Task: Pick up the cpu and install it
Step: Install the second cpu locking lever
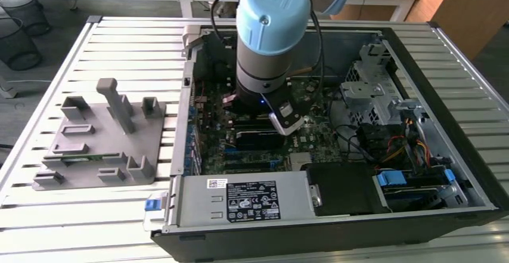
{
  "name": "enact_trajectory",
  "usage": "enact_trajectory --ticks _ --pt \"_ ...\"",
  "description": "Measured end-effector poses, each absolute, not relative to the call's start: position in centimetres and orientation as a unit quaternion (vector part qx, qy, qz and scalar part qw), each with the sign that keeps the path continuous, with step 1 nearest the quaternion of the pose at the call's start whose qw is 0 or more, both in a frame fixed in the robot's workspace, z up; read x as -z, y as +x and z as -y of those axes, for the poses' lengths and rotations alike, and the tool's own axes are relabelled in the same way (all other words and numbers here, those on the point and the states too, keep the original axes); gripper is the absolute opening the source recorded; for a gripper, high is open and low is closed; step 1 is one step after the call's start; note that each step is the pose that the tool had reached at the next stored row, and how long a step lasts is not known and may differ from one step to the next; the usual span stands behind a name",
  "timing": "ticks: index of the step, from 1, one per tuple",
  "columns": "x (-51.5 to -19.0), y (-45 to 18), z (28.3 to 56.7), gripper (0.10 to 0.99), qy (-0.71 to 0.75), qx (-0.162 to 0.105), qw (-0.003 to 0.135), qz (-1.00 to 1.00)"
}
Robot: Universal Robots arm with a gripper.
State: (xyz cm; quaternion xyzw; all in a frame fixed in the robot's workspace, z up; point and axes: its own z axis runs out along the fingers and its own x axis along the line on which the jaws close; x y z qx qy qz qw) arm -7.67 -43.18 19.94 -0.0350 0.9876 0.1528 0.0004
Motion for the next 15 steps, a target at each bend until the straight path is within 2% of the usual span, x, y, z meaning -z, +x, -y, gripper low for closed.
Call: enact_trajectory --ticks 15 --pt "-19.3 -8.09 43.22 0.106 -0.045 -0.167 0.001 -0.985"
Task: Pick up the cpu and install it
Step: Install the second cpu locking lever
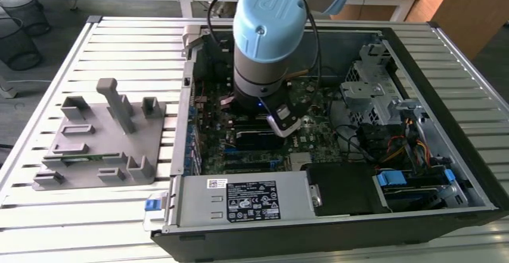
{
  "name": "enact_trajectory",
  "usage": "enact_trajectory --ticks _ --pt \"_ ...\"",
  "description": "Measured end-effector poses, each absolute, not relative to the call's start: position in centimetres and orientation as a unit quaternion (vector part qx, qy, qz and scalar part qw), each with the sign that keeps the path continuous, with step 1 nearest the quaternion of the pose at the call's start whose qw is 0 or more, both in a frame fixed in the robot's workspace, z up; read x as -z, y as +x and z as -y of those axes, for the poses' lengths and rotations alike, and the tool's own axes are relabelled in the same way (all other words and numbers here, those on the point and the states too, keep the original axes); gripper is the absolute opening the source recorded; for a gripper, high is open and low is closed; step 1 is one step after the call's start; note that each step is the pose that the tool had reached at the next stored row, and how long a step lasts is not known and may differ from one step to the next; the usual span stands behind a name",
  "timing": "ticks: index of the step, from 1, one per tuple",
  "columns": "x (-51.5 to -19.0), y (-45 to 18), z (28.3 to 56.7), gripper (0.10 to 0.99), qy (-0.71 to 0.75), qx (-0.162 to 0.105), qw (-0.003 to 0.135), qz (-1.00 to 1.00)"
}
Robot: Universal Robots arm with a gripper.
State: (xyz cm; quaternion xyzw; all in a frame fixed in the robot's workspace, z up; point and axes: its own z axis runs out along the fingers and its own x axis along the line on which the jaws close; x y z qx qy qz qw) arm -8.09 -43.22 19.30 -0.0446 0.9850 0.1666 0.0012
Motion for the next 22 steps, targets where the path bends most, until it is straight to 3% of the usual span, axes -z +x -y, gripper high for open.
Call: enact_trajectory --ticks 22 --pt "-18.61 -8.34 43.06 0.106 -0.045 -0.183 0.002 -0.982"
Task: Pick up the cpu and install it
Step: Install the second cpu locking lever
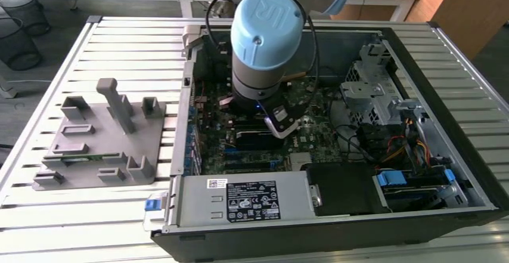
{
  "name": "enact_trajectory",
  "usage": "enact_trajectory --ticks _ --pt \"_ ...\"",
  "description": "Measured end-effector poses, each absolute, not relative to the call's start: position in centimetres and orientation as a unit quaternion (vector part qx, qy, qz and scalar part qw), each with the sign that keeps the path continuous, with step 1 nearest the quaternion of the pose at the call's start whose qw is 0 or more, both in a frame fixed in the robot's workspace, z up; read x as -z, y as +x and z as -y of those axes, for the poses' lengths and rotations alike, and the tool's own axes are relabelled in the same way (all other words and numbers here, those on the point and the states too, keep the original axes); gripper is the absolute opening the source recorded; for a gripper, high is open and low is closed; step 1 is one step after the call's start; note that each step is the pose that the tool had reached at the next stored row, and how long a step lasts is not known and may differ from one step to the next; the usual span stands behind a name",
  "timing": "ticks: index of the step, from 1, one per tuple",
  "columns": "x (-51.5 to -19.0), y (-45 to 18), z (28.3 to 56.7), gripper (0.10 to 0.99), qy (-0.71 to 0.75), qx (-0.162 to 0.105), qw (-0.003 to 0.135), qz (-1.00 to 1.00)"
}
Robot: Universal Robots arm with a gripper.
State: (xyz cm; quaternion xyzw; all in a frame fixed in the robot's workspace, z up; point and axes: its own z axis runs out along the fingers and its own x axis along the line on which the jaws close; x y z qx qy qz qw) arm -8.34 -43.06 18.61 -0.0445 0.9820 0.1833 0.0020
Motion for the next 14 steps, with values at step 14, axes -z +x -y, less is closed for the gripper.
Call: enact_trajectory --ticks 14 --pt "-19.34 -8.5 42.88 0.106 -0.045 -0.185 0.002 -0.982"
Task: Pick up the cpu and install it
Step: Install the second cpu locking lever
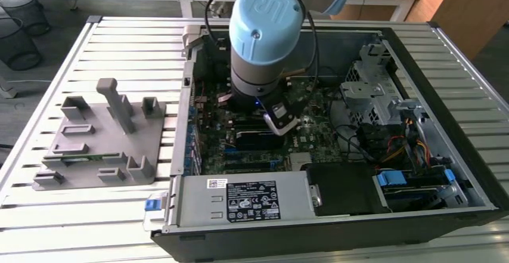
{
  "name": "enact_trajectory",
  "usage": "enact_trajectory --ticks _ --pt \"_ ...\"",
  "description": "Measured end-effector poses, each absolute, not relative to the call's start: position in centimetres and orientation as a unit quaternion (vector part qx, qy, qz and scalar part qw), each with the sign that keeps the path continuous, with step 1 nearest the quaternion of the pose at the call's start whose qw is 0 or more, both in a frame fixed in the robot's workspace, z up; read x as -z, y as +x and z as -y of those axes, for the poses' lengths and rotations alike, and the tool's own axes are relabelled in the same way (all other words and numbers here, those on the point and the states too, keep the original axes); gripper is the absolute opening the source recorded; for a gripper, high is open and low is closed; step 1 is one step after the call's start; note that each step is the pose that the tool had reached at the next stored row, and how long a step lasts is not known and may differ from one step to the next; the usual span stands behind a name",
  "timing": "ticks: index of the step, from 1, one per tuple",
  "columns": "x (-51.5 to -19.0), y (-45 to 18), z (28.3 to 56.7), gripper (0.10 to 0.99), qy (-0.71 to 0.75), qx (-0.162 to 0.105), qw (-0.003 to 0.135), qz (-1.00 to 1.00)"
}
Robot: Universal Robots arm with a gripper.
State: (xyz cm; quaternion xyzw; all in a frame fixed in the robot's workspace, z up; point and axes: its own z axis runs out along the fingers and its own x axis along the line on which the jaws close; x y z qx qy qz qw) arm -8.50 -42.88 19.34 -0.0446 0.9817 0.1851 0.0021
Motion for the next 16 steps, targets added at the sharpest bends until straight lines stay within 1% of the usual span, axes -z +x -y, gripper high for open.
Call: enact_trajectory --ticks 16 --pt "-20.8 -8.5 42.9 0.106 -0.045 -0.188 0.005 -0.981"
